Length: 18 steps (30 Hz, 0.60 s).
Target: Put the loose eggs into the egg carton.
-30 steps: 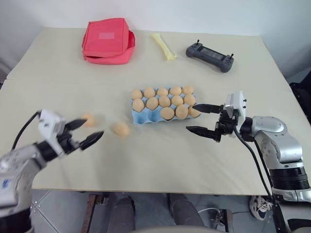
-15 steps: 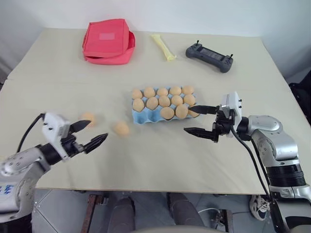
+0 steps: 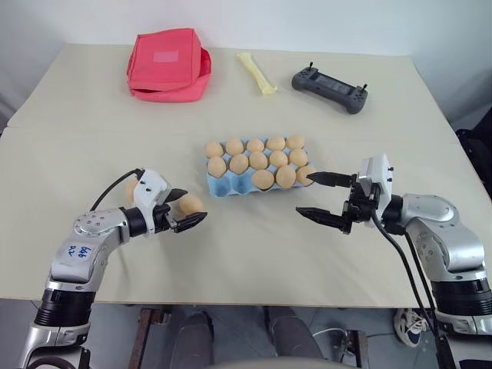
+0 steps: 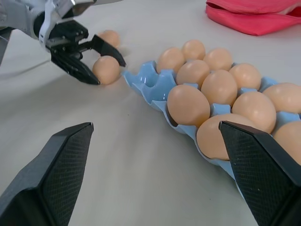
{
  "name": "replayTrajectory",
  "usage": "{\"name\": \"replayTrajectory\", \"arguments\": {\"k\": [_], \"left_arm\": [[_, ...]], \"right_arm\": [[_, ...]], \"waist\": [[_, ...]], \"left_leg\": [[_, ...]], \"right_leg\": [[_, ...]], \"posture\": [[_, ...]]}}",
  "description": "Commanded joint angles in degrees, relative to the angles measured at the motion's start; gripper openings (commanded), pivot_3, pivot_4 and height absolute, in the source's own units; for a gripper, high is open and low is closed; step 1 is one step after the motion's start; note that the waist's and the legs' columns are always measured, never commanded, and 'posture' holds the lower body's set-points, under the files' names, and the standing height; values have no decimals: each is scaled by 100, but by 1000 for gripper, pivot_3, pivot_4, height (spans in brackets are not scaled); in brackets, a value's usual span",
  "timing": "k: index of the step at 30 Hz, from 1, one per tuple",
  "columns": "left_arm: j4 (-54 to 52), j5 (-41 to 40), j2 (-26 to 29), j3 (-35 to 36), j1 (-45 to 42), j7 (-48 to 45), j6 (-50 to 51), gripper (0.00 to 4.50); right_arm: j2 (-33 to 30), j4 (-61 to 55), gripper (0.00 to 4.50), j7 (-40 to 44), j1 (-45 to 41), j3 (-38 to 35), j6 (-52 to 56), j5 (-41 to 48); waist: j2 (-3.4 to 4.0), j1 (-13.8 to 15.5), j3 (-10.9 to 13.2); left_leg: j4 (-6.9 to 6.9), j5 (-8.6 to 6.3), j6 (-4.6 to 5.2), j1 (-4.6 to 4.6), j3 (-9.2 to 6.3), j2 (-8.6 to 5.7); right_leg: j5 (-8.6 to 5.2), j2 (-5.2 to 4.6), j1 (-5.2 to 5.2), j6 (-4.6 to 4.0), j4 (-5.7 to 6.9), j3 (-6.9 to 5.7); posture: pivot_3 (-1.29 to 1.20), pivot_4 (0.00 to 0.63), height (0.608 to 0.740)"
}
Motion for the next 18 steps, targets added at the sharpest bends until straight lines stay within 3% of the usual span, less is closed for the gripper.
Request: {"name": "replayTrajectory", "arguments": {"k": [1,6,13,18], "left_arm": [[126,127,-72,-146,-196,-57,-151,3874],[94,36,-112,-2,-337,-115,-149,2480],[-554,-732,163,569,-538,-510,337,2263],[-550,-892,102,386,-1183,-588,578,2248]], "right_arm": [[-72,-289,4500,-79,35,-179,18,148],[-86,-336,4500,-149,54,-195,20,167],[-120,-481,4500,-261,197,-274,39,203],[-104,-485,4500,-358,199,-259,31,205]], "waist": [[0,11,0],[0,14,0],[0,18,0],[0,34,0]], "left_leg": [[3,0,0,1,0,0],[5,1,1,0,0,-1],[4,1,1,-7,0,0],[15,1,2,-8,-3,-2]], "right_leg": [[0,0,2,0,1,0],[1,0,2,3,1,1],[1,0,-3,2,1,1],[4,0,2,7,2,0]], "posture": [[0,150,740],[0,150,740],[0,150,740],[0,150,740]]}}
